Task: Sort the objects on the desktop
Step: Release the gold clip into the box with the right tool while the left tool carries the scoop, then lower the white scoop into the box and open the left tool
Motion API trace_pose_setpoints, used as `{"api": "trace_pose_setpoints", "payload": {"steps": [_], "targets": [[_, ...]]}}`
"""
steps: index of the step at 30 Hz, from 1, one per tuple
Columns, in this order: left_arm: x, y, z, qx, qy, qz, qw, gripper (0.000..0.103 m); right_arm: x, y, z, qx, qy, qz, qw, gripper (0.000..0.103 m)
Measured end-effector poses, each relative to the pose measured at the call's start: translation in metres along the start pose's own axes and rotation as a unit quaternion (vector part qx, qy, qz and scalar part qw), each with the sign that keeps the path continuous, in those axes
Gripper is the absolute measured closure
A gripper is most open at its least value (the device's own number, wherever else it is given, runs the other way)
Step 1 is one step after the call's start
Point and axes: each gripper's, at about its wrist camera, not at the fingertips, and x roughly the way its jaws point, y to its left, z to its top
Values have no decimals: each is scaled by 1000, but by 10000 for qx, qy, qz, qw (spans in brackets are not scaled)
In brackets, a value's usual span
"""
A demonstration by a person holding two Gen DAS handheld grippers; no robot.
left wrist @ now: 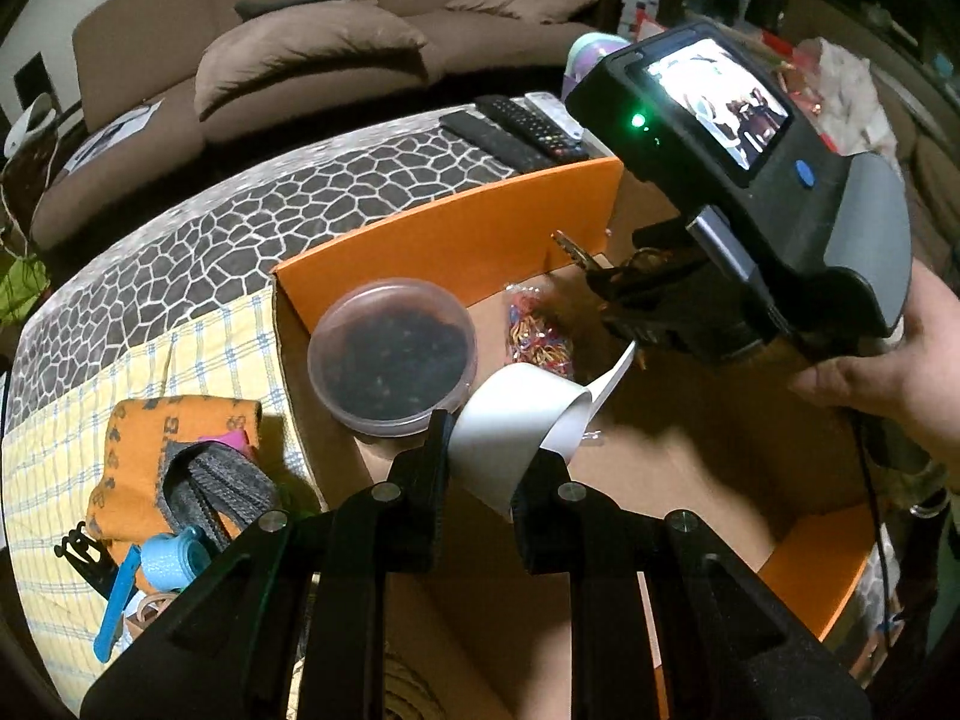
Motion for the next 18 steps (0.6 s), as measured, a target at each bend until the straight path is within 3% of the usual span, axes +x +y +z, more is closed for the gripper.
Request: {"api": "trace_pose_setpoints", "payload": {"steps": [6,13,18], "targets": [[4,-2,3,6,36,28,10000,87,-11,-6,4,134,-290,100,9994,53],[17,-7,19,62,71,120,9999,87,-60,-27,-3,394,-805,373,9953,49],[36,-17,32,87,195,151,9997,87,-83,-36,-13,545,-930,583,9925,46]]}}
